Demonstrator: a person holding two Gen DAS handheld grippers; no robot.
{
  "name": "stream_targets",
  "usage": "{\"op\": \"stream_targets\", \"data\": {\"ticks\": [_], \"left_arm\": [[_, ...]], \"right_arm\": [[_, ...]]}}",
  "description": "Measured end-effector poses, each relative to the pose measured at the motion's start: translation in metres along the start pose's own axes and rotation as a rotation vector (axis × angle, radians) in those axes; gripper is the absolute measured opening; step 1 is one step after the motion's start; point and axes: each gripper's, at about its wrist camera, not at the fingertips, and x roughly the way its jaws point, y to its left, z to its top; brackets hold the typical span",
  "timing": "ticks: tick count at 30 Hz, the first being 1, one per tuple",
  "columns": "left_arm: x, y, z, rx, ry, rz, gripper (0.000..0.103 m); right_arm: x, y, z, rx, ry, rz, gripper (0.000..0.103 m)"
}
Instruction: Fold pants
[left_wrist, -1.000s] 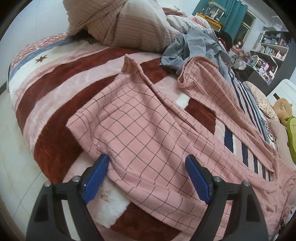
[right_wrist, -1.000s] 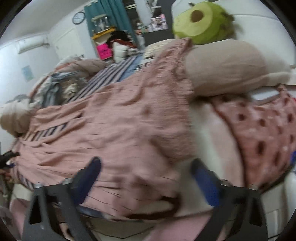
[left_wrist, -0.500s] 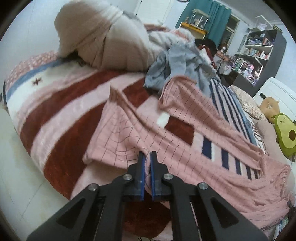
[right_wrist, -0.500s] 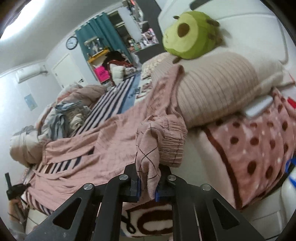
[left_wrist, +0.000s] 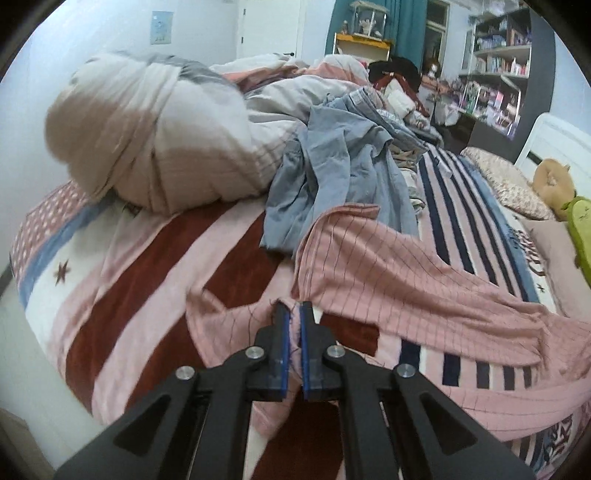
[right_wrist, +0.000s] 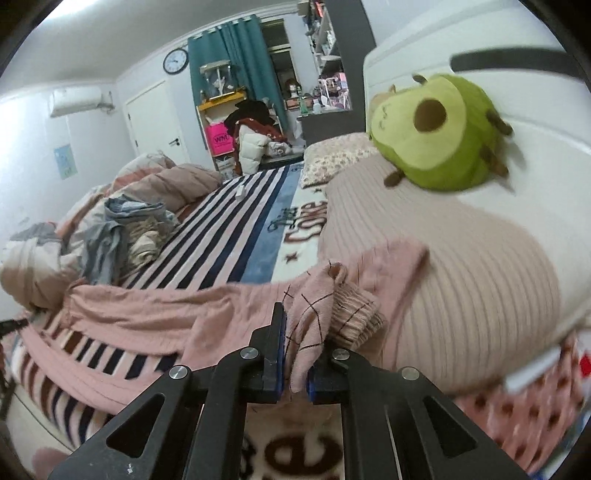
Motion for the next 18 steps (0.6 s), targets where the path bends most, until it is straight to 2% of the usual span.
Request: {"op": "stream_targets", "data": {"ticks": [5,9,12,16,18], "left_arm": [[0.044,-0.025,0.046,0.011,0.036,0.004,0.003],[0.082,-0.045,0.077,0.039,0.052,0.017,0.003],[0.112,-0.056,0.095,0.042,0.077,0.02,0.004],[0.155,-0.066,0.108,0.062,0.121,0.066,0.006],[0.171,-0.068,0.111,0.07,0.132,0.085,0.01]], "right_arm": [[0.043,0.007,0.044,-0.042,0.02,-0.042,0.003],[0.087,0.003,0.069,-0.057,0.063,-0.111,0.003],[0.119,-0.01,0.079,-0.035,0.094,-0.145,0.003],[0.162,-0.019,0.083,-0.029,0.155,-0.19,0.003],[0.183,-0.024,0.083,-0.019,0.184,-0.201,0.003]]}}
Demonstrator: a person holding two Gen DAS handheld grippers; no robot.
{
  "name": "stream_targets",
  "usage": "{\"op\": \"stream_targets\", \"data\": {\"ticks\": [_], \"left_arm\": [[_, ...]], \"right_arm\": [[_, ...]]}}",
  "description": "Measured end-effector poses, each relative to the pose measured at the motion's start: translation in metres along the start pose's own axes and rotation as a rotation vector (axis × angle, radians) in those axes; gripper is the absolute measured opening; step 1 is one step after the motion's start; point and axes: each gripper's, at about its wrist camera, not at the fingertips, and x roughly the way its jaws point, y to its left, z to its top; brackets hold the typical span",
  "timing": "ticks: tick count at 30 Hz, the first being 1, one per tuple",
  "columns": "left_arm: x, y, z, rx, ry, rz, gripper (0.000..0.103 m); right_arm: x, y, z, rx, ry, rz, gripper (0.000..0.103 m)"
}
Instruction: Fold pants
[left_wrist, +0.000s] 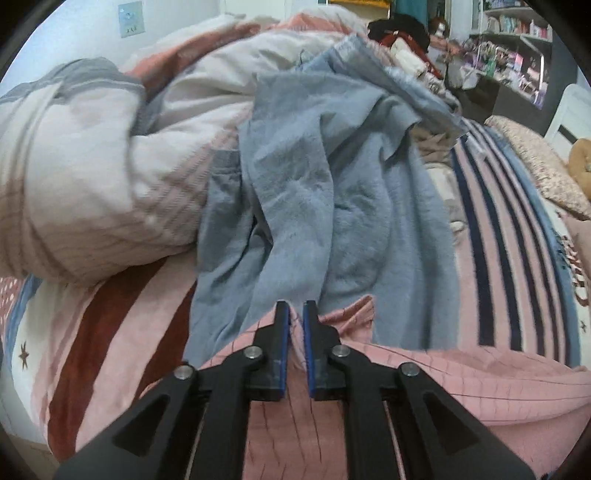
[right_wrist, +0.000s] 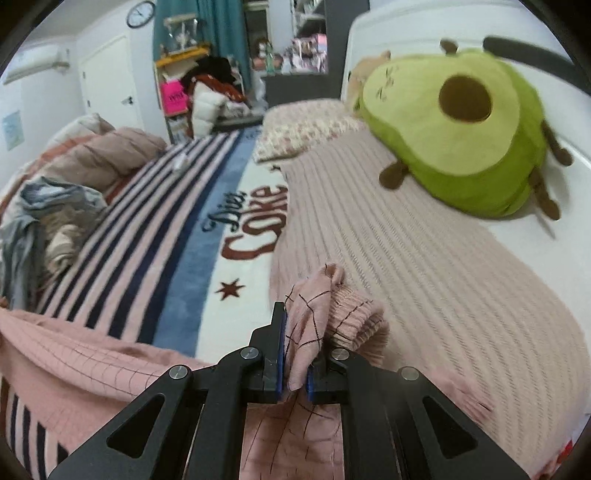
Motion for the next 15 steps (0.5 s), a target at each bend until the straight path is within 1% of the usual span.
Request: {"op": "stream_targets", "data": {"ticks": [1,2,3,4,5,7,9,10,11,12,13,15], "left_arm": [[0.004,-0.002,0.002,0.007,-0.005,0.025,0.028],[0.008,-0.003,0.004,0.022,-0.023,0.084,0.042],[0.008,-0.003,0.006,0.039,-0.049,0.133,0.066],[0.006,-0.001,0.007,0.056,-0.085,0.166,0.071],[0.005,0.002,0.008,0.063,-0.097,0.172,0.071],[0.002,0.015,0.01,0.038,-0.083,0.159,0.071],[-0.006,0.026,0.008,-0.004,-0.082,0.134,0.071],[-0.012,0.031,0.006,-0.019,-0.09,0.105,0.071],[-0.021,0.034,0.001,-0.025,-0.095,0.07,0.071],[-0.028,0.036,-0.005,-0.025,-0.096,0.046,0.071],[-0.036,0.036,-0.012,-0.018,-0.096,0.024,0.071],[-0.051,0.032,-0.028,0.004,-0.095,-0.012,0.072]], "right_arm": [[0.007,0.0,0.001,-0.002,0.006,-0.007,0.003],[0.014,0.002,0.002,-0.005,0.012,-0.02,0.003],[0.022,0.002,0.002,-0.009,0.02,-0.037,0.003],[0.028,0.002,0.003,-0.011,0.029,-0.045,0.004],[0.033,0.0,0.004,-0.008,0.039,-0.038,0.005],[0.036,-0.003,0.007,0.007,0.044,-0.019,0.013],[0.033,-0.008,0.011,0.026,0.03,-0.029,0.035],[0.03,-0.008,0.013,0.029,0.02,-0.03,0.044],[0.027,-0.009,0.014,0.029,0.014,-0.03,0.049],[0.022,-0.009,0.013,0.028,0.003,-0.041,0.057],[0.016,-0.008,0.012,0.026,-0.011,-0.055,0.063],[-0.001,-0.006,0.007,0.017,-0.045,-0.061,0.065]]}}
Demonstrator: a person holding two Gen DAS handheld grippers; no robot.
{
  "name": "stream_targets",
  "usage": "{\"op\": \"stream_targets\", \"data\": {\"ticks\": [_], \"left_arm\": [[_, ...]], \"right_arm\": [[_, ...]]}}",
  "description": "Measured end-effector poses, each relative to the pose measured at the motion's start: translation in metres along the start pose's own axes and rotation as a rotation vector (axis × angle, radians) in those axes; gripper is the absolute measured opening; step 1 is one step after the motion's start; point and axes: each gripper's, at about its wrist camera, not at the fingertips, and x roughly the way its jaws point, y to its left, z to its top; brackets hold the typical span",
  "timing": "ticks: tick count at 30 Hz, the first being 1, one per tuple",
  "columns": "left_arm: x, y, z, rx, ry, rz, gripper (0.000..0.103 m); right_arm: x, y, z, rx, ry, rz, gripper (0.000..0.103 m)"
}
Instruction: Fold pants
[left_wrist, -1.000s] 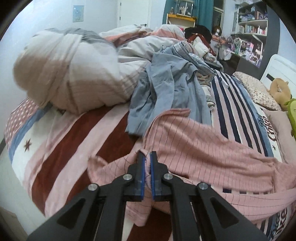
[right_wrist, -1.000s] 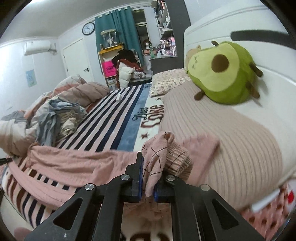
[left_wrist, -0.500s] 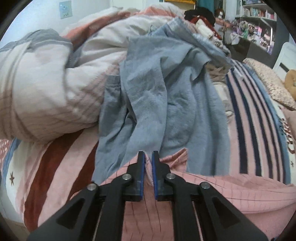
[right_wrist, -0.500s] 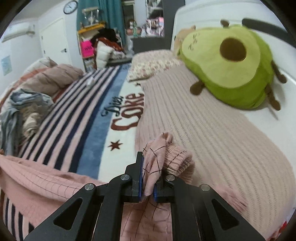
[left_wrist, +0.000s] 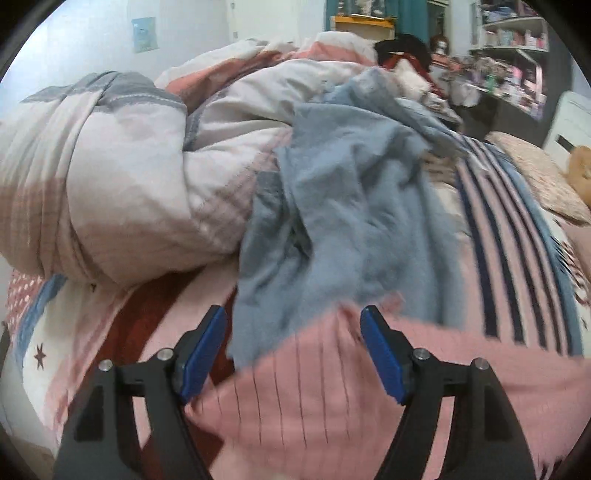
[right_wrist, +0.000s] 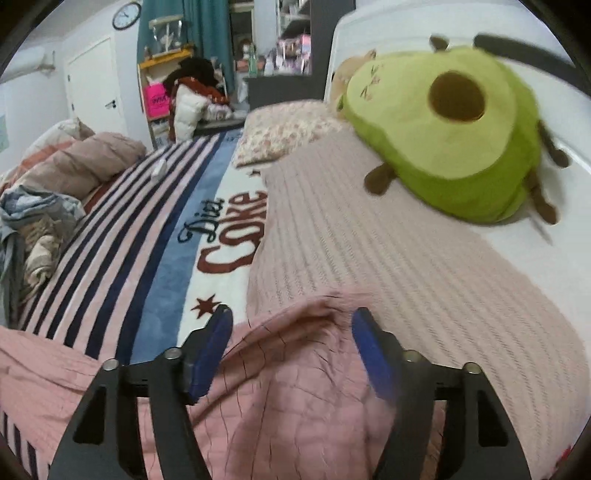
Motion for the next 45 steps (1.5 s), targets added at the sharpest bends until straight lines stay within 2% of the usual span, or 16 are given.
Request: {"op": "stream_targets", "data": {"ticks": [4,8,11,15,18,22,27,33,34,36,38,39,40,42,44,45], "left_arm": [[-0.029,-0.002,-0.038,-0.008,0.038,-0.123,0.08],[-0.04,0.003,-0.087,-0.058,0.126,-0.269,0.08],[-0.037,0.002,-0.116,-0.088,0.166,-0.304,0.08],[-0.023,0.004,-0.144,-0.136,0.234,-0.339,0.08],[-0.01,0.003,-0.156,-0.16,0.277,-0.367,0.08],[0.003,0.002,-0.15,-0.19,0.26,-0.378,0.08],[0.033,0.001,-0.126,-0.27,0.215,-0.408,0.08],[0.063,-0.001,-0.096,-0.392,0.128,-0.422,0.08],[0.065,0.0,-0.094,-0.406,0.119,-0.424,0.079],[0.07,-0.001,-0.088,-0.424,0.098,-0.407,0.068],[0.07,-0.001,-0.085,-0.428,0.076,-0.382,0.054],[0.068,-0.002,-0.084,-0.432,0.055,-0.374,0.04],[0.065,-0.003,-0.083,-0.432,0.032,-0.367,0.033],[0.057,-0.008,-0.08,-0.403,-0.009,-0.324,0.026],[0.049,-0.006,-0.08,-0.379,-0.031,-0.29,0.015],[0.045,-0.005,-0.079,-0.378,-0.04,-0.28,0.014]], "right_arm": [[-0.05,0.008,-0.023,0.001,-0.025,0.157,0.065],[-0.088,0.026,-0.06,-0.023,0.004,0.323,0.066],[-0.098,0.04,-0.095,-0.031,0.07,0.399,0.066],[-0.088,0.051,-0.138,0.021,0.165,0.454,0.066],[-0.068,0.051,-0.164,0.105,0.211,0.433,0.066],[-0.043,0.05,-0.185,0.211,0.245,0.401,0.066],[-0.032,0.055,-0.18,0.233,0.146,0.323,0.066],[-0.014,0.058,-0.164,0.293,0.076,0.252,0.064],[-0.012,0.058,-0.161,0.3,0.069,0.245,0.061],[-0.007,0.058,-0.155,0.316,0.049,0.22,0.056],[-0.004,0.057,-0.151,0.33,0.036,0.192,0.045],[-0.003,0.056,-0.149,0.336,0.029,0.179,0.035],[-0.002,0.055,-0.147,0.34,0.021,0.163,0.02],[-0.002,0.052,-0.143,0.345,0.006,0.124,0.006],[-0.006,0.049,-0.142,0.343,-0.01,0.122,0.005],[-0.008,0.049,-0.141,0.332,-0.016,0.122,0.004]]}}
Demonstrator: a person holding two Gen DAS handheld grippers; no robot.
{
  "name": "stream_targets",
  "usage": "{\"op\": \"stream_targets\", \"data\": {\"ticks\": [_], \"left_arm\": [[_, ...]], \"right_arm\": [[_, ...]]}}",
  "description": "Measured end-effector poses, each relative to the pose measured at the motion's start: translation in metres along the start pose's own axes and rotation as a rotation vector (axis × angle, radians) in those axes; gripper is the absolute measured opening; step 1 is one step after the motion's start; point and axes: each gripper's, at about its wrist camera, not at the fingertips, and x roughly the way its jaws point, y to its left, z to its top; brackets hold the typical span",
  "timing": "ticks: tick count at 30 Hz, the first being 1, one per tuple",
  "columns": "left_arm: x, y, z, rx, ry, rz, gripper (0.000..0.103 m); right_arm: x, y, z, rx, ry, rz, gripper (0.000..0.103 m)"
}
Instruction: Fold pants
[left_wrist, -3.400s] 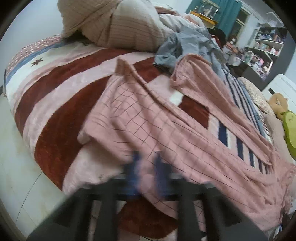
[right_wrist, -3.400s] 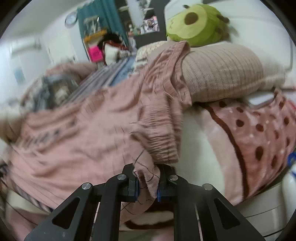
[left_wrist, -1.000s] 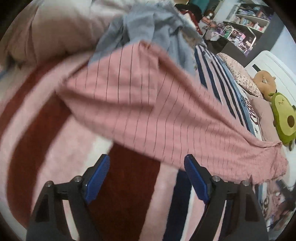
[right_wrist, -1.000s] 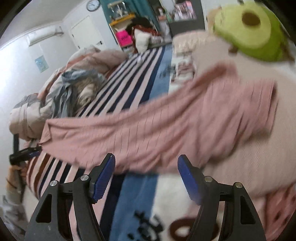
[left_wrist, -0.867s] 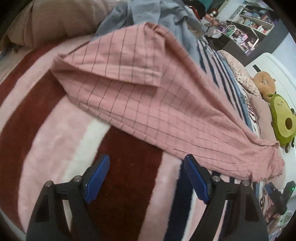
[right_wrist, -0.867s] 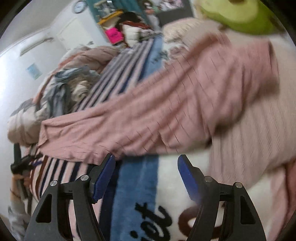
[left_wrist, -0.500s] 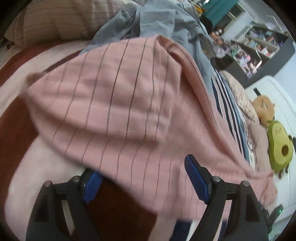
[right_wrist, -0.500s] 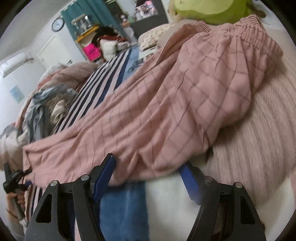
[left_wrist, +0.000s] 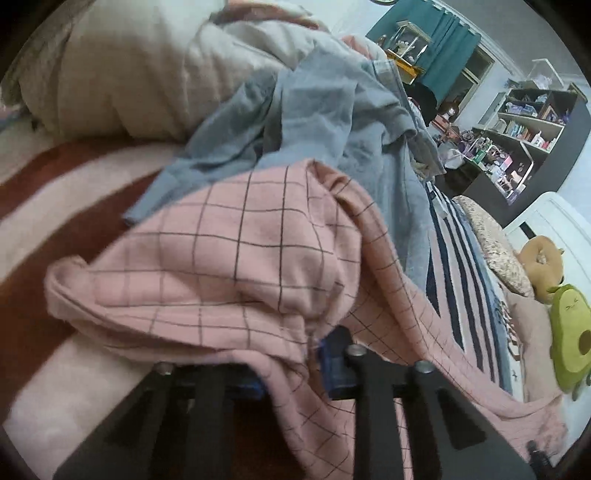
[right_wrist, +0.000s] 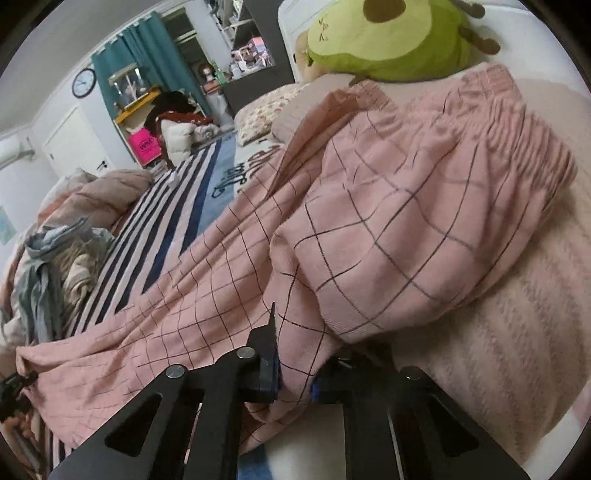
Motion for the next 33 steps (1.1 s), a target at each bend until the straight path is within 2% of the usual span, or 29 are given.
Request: {"op": "stream_targets", "data": {"ticks": [4,10,16,20,25,28,33], "left_arm": [[-0.03,0.0,0.006,0.052,-0.081,0.047,0.01],[-0.064,0.012,0.001,0.073,-0.071,0.033,0.01],[-0.094,0.034,-0.013,0.062,-0.085,0.067,0.009],[-0.126,0.061,-0.022,0.052,-0.108,0.112,0.009],[-0.165,0.096,-0.031,0.052,-0.127,0.168,0.009],[-0.175,0.115,-0.035,0.059,-0.108,0.208,0.009],[-0.147,0.141,-0.042,0.076,0.031,0.225,0.016]], "right_arm": [[-0.016,0.002,0.003,-0.04,-0.035,0.007,0.003],[-0.033,-0.002,0.005,-0.059,-0.028,0.046,0.003],[-0.051,-0.007,-0.004,-0.055,-0.022,0.076,0.003],[-0.063,-0.005,-0.013,-0.085,0.009,0.106,0.003],[-0.078,0.001,-0.039,-0.119,0.092,0.172,0.003],[-0.088,0.004,-0.056,-0.134,0.134,0.202,0.003],[-0.086,0.005,-0.072,-0.155,0.195,0.203,0.005]]}}
